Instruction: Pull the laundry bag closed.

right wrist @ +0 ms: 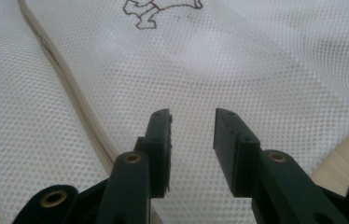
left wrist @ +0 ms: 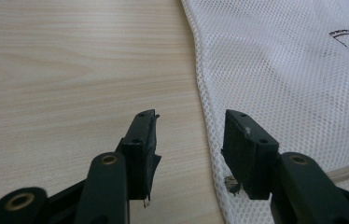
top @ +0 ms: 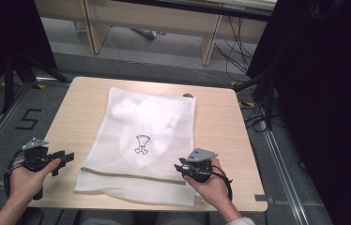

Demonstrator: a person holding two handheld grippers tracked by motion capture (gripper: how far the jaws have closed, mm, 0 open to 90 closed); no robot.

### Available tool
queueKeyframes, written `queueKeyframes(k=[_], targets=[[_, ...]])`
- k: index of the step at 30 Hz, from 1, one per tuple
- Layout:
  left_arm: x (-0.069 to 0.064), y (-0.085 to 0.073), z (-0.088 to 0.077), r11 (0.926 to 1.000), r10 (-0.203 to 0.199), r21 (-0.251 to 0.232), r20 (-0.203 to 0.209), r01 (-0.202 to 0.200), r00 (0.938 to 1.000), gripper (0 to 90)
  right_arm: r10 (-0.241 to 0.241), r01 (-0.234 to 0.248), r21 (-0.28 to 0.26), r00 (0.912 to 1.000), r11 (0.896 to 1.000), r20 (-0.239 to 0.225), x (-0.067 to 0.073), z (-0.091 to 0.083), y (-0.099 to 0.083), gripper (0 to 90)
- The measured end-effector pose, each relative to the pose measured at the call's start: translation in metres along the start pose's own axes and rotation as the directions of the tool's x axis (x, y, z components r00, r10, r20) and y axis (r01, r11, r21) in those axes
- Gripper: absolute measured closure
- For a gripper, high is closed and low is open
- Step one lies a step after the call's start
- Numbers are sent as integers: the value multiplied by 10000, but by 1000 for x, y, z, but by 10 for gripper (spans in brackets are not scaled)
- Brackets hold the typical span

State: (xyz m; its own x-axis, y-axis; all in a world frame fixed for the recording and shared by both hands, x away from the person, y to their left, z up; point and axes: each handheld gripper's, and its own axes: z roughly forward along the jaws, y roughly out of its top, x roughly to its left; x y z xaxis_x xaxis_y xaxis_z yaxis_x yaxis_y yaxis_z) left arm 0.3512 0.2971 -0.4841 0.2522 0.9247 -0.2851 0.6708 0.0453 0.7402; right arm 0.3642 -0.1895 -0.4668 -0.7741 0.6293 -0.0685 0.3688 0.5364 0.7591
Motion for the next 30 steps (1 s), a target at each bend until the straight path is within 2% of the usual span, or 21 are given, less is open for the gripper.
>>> queueKeyframes(k=[3,7,8,11,13,14,16,18,21,23,25,30], targets=[[0,0,0,10000,1,3,-40,-1,10000,544,-90,90,11,9999,10000,-140,3,0,3,660],[0,0,1,10000,24,23,-83,-24,10000,550,-427,419,-243,9985,9988,-354,6,4,9,649],[0,0,1,10000,37,30,-100,-36,9999,550,-227,220,-174,9989,9996,-415,9,5,10,644],[0,0,1,10000,63,34,-115,-63,9999,550,-188,175,-254,9986,9995,-498,10,8,13,628],[0,0,1,10000,65,44,-131,-64,9999,544,-234,214,-372,9982,9991,-559,15,12,17,624],[0,0,1,10000,60,47,-161,-59,9999,543,-377,356,-303,9966,9989,-728,20,16,21,625],[1,0,0,10000,66,32,-155,-65,9999,542,-457,436,-318,9964,9985,-712,23,18,23,625],[1,0,0,9999,116,26,-159,-115,9998,539,-855,819,-434,9923,9957,-896,31,25,31,626],[1,0,0,9999,120,24,-161,-120,9998,536,-923,888,-427,9917,9951,-897,38,30,35,626],[1,0,0,9999,106,29,-190,-106,9998,534,-1061,1014,-491,9888,9936,-1053,46,37,41,626],[1,0,0,9999,102,21,-199,-102,9998,532,-1042,974,-622,9876,9933,-1178,49,41,45,622],[1,0,0,9999,99,19,-219,-99,9997,528,-912,792,-1037,9890,9915,-1164,54,47,53,578]])
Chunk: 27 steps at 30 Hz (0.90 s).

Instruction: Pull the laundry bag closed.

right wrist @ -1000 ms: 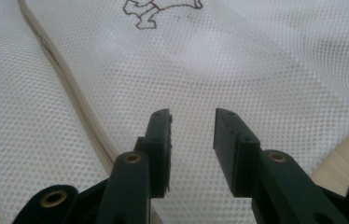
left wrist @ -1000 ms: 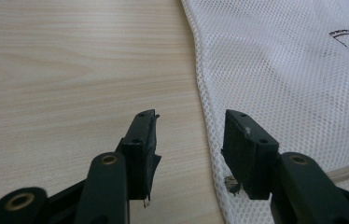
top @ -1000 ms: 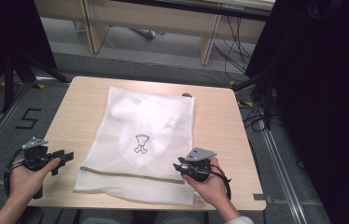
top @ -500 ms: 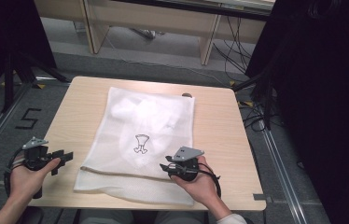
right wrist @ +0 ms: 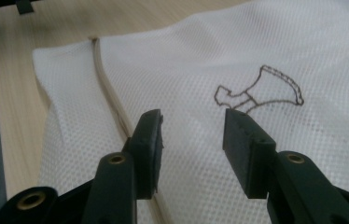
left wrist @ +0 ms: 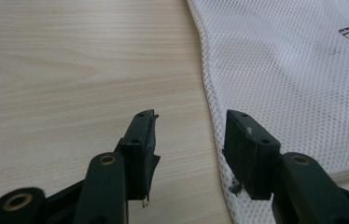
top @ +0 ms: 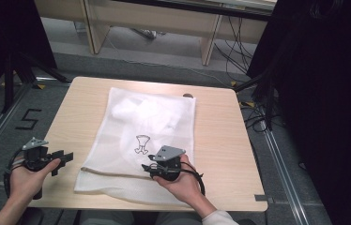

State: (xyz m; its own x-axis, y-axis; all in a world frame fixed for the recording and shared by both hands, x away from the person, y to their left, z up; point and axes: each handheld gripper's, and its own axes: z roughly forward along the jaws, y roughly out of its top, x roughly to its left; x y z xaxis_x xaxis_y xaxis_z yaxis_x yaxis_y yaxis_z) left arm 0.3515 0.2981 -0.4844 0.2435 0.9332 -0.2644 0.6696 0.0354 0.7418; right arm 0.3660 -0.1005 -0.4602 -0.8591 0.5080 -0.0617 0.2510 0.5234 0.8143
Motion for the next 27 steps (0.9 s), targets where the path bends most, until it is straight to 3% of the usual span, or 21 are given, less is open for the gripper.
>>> queueKeyframes(k=[3,19,20,21,27], targets=[[0,0,0,10000,-8,-4,5,8,10000,526,-394,393,-177,9992,9991,-50,4,8,8,582],[1,-1,1,10000,-20,65,0,20,10000,519,-729,736,182,9965,9971,-402,21,37,29,623],[1,-1,1,10000,-45,67,-31,45,10000,519,-710,720,196,9963,9972,-476,22,40,30,625],[2,-1,0,10000,-68,61,-37,68,10000,520,-1060,1072,169,9924,9941,-619,23,45,33,637],[2,-1,1,9998,0,213,-184,4,9998,541,-992,1040,456,9902,9935,-986,33,57,40,688]])
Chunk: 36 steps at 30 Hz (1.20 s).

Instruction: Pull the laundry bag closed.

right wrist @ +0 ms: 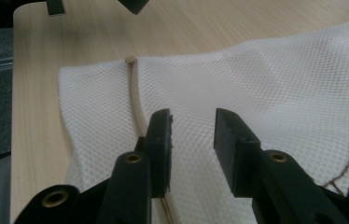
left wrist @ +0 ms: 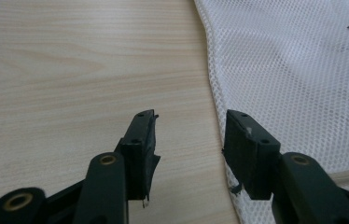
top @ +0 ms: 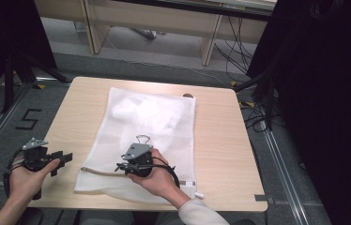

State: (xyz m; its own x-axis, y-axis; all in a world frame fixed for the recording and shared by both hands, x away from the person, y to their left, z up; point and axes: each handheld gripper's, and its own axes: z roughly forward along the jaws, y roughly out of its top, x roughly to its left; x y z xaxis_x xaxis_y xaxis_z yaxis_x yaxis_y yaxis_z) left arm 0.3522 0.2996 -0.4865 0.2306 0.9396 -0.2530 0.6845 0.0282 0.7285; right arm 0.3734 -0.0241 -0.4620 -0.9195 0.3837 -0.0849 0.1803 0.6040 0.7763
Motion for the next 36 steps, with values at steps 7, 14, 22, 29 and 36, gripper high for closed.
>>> queueKeyframes(k=[7,14,22,29,36], targets=[[2,0,-1,9996,221,176,-210,-217,9995,544,-249,253,276,9996,9993,-132,9,17,12,737],[1,-1,-1,9990,391,226,-208,-386,9990,547,-307,336,521,9979,9981,-570,22,40,22,743],[2,-1,-2,9989,412,231,-214,-407,9989,544,-413,482,842,9957,9953,-826,30,64,36,764],[2,-1,-2,9988,400,278,-276,-392,9988,544,-346,435,985,9953,9942,-901,32,78,42,781],[2,-1,-2,9993,280,247,-322,-272,9991,544,-324,461,1262,9936,9909,-1082,34,93,50,780]])
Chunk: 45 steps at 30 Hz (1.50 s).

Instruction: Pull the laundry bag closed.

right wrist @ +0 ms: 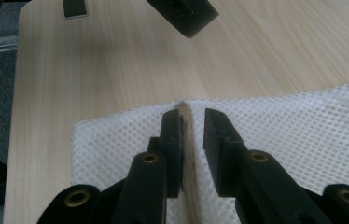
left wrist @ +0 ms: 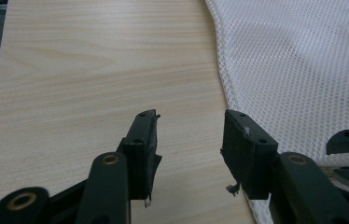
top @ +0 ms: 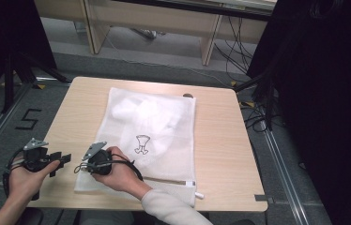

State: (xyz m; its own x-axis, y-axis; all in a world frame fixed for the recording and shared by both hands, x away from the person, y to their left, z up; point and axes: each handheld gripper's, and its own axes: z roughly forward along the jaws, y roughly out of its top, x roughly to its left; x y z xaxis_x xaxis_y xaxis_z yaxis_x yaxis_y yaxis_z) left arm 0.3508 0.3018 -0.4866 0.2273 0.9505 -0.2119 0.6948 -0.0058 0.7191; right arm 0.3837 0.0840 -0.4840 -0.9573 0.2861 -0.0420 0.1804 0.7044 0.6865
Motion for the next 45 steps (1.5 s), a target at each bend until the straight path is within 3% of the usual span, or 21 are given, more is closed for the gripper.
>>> queueKeyframes(k=[6,17,20,22,23,28,32,33,37,41,42,43,45], targets=[[1,0,0,10000,17,3,5,-17,10000,545,108,-104,168,9996,9998,-258,3,11,6,776],[1,0,0,10000,0,-26,39,1,10000,544,312,-303,330,9991,9990,-277,2,26,8,777],[3,0,-2,9995,247,215,15,-247,9997,545,554,-539,391,9978,9978,-363,2,29,7,782],[4,0,-2,9988,371,305,19,-372,9993,545,430,-415,436,9985,9982,-346,1,29,8,790],[1,0,0,10000,26,20,9,-26,10000,545,430,-415,436,9985,9982,-346,1,29,8,790],[2,-1,-1,9998,66,162,65,-67,10000,541,529,-509,480,9978,9975,-409,-2,30,7,817],[1,-3,-2,9986,182,484,347,-198,9992,531,649,-617,521,9959,9967,-624,-6,25,9,818],[0,-4,-2,9991,158,389,415,-175,9990,529,884,-847,608,9942,9946,-615,-6,22,10,819],[-3,-4,-3,9988,186,438,748,-220,9970,520,871,-838,514,9940,9952,-657,-8,16,14,819],[-11,-6,-7,9997,-62,223,1433,30,9897,488,774,-750,364,9945,9965,-706,-11,12,16,819],[-11,-7,-8,9997,71,236,1670,-112,9859,485,870,-842,417,9935,9956,-729,-12,10,16,819],[-11,-7,-8,9997,71,236,1670,-112,9859,484,1017,-991,387,9923,9943,-703,-12,9,16,819],[-13,-11,-10,9992,174,303,2091,-243,9777,483,1001,-981,302,9922,9947,-744,-14,7,16,819]])
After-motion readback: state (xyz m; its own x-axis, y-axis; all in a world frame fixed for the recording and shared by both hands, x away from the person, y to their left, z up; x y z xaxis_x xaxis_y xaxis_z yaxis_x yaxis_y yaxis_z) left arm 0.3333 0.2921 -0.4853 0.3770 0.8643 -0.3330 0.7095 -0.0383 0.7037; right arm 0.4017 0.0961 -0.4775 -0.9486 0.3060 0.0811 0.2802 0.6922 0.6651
